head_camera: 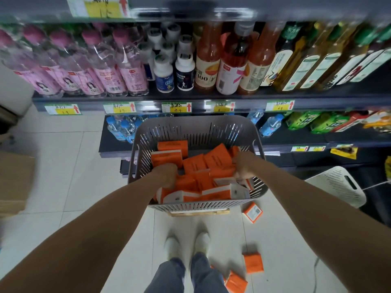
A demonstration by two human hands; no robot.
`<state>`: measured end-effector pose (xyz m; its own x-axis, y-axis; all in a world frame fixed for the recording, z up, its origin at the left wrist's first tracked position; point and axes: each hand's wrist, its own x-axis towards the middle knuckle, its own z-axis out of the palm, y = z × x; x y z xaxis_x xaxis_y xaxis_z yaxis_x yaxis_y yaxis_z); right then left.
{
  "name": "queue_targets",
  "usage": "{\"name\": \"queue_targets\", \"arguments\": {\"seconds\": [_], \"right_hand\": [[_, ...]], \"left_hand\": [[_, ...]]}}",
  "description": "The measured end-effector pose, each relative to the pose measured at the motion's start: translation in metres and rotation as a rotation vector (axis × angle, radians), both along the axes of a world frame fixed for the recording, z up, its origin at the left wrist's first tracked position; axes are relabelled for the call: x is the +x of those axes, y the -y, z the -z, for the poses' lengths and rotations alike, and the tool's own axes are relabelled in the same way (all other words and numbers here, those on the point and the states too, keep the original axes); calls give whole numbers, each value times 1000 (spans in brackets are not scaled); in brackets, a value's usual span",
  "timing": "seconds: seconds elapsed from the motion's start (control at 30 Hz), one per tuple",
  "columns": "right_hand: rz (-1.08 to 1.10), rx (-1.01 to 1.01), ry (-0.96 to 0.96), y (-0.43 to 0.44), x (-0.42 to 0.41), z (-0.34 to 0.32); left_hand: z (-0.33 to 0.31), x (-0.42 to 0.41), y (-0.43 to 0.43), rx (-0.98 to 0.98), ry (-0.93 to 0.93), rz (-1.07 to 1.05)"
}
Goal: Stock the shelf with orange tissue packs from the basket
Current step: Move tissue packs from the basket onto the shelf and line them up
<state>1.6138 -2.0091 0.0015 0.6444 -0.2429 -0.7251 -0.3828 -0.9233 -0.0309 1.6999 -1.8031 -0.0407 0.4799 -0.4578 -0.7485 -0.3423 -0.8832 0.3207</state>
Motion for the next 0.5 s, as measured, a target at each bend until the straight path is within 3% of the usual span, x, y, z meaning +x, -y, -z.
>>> {"name": "queue_targets", "arguments": {"seconds": [0.23, 0.5], "right_hand": [[-15, -8, 183, 5, 25, -93], [-42, 95, 537, -11, 49, -227]], "left_hand": [[-91, 23, 5, -4, 170, -5], [-219, 33, -16, -245, 157, -294]]}}
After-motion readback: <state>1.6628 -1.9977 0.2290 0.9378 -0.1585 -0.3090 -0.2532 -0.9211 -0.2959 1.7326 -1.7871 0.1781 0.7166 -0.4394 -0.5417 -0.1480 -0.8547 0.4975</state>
